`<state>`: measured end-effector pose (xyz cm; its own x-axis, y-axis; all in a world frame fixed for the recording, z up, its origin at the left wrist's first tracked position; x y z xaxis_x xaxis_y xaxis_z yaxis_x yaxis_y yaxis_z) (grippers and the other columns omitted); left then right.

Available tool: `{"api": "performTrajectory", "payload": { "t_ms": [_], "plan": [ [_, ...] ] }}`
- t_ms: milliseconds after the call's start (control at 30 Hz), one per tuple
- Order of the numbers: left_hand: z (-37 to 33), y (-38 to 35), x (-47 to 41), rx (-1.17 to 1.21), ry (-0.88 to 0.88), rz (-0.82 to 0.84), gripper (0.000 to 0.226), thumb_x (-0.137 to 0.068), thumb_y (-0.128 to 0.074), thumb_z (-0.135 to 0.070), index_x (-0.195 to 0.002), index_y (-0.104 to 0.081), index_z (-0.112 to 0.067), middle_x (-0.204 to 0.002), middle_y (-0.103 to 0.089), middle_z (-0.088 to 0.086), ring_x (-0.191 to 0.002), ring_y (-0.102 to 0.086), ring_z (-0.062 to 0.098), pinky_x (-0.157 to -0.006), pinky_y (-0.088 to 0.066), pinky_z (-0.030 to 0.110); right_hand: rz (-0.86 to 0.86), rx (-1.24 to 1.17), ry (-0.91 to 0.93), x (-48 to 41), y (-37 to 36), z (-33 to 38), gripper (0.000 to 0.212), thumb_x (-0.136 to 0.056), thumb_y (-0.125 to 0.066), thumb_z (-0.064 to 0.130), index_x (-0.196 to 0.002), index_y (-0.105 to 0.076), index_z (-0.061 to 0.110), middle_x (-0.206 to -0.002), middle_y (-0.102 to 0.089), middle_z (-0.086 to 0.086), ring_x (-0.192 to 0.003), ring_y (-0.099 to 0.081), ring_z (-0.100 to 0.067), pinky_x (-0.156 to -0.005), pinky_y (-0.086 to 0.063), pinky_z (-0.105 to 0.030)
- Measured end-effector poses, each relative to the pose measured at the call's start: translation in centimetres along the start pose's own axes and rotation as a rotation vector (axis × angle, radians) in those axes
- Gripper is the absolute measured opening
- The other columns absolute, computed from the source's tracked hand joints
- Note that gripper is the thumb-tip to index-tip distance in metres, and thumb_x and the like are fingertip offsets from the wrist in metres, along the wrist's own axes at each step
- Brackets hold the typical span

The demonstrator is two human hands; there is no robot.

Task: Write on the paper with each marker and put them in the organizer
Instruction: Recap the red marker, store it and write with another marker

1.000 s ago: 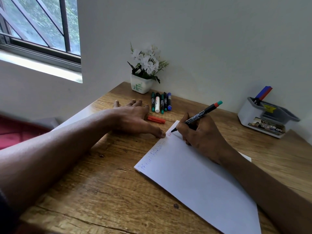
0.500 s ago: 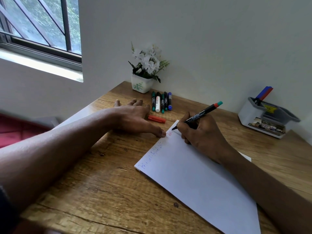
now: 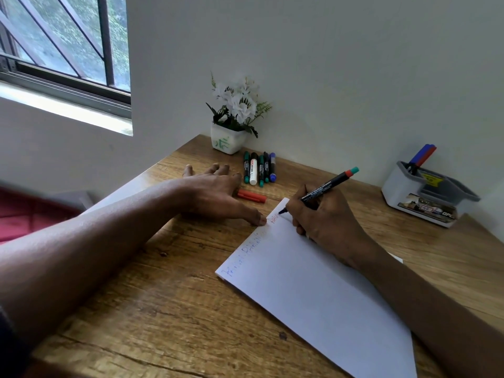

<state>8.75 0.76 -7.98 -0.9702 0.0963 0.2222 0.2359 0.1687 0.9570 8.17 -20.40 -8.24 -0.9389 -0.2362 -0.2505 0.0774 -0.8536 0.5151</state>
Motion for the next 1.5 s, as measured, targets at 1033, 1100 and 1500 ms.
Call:
{"api": "performTrajectory", "payload": {
  "t_ms": [1033,1100,1500],
  "plan": [
    [1.2,-0.1,-0.7,0.502,-0.288,-0.577,0.008,-0.091,-0.079,-0.033,-0.098,-0.078,-0.037,-0.100,-0.077,-0.014,-0.096,-0.071,0.007,-0.089,-0.060,0.046,0.096,-0.872,-0.169,-0.6,2.1,-1.2,0.038,-0.098,-0.040,0.016,-0.107,-0.072,-0.001,-0.084,-0.073,-0.016,-0.070,-0.067,-0.021,-0.061,-0.051,-0.026],
    [1.2,0.0,-0.4,0.638,-0.376,-0.576,0.011,-0.091,-0.078,-0.030,-0.101,-0.080,-0.030,-0.097,-0.079,-0.010,-0.096,-0.074,0.012,-0.090,-0.060,0.052,0.101,-0.883,-0.178,-0.6,2.2,-1.2,0.034,-0.096,-0.041,0.013,-0.104,-0.072,0.001,-0.083,-0.074,-0.016,-0.068,-0.068,-0.020,-0.060,-0.052,-0.025],
    [0.1,-0.1,0.4,0.705,-0.557,-0.518,0.013,-0.091,-0.079,-0.023,-0.104,-0.080,-0.024,-0.092,-0.079,0.000,-0.088,-0.074,0.023,-0.084,-0.060,0.052,0.099,-0.809,-0.123,-0.3,2.0,-1.1,0.018,-0.096,-0.050,0.006,-0.090,-0.067,0.005,-0.083,-0.074,-0.018,-0.066,-0.067,-0.020,-0.060,-0.053,-0.025]
  ]
}}
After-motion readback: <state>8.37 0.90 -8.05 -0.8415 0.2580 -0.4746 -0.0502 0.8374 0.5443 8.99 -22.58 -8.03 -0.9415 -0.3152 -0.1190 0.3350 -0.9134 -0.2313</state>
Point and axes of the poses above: each hand's wrist, its own x-axis away from the middle knuckle, its own y-axis out of the back of the hand, z = x × y, the point moved 2 cm from there along -x, towards the middle knuckle
